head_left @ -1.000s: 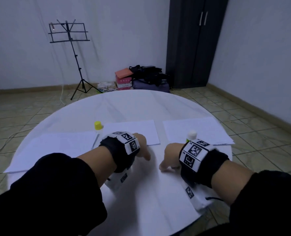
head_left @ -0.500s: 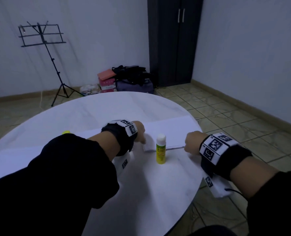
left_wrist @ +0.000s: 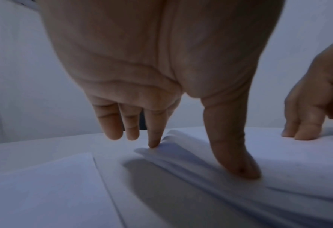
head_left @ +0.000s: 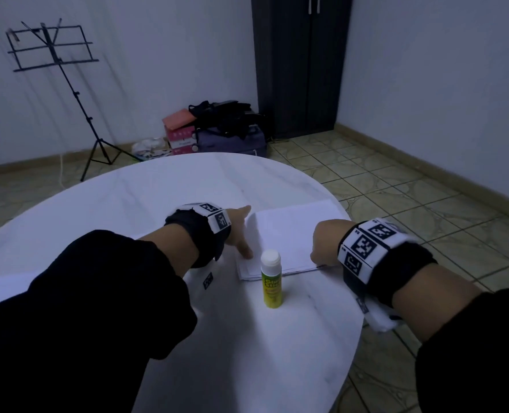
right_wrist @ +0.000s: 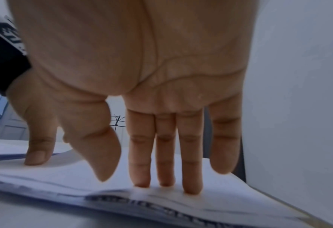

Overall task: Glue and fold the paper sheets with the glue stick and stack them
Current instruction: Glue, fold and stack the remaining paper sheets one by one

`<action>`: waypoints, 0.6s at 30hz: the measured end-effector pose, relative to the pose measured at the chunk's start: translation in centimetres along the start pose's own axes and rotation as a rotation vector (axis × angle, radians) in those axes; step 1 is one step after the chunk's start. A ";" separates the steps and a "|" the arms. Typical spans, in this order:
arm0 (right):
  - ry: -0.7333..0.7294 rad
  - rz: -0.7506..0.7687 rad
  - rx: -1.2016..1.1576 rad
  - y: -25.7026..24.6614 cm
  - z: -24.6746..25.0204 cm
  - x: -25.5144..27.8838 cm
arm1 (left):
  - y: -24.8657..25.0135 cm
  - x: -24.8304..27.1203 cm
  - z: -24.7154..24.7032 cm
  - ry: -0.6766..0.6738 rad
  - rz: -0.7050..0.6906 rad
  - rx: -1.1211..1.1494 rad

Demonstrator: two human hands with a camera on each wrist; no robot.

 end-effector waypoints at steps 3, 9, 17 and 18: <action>-0.013 -0.062 0.022 0.2 -0.4 -0.9 | 0.6 0.9 0.2 0.033 -0.061 0.021; -0.164 -0.204 0.107 2.8 -6.6 -7.9 | 0.8 2.0 1.8 0.218 -0.083 0.293; -0.119 -0.303 -0.003 5.8 -15.3 -16.5 | -0.6 3.1 0.7 0.139 0.133 0.856; -0.107 -0.274 0.013 5.8 -15.4 -16.6 | -0.3 3.1 0.5 0.110 0.092 0.816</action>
Point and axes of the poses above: each hand's wrist, its own x-axis away from the middle knuckle, its own z-axis out of the back of the hand, y = z × x, the point moved 5 cm from there along -x, towards the middle knuckle, and after that the axes turned 14 degrees about y, right-handed, at the moved point
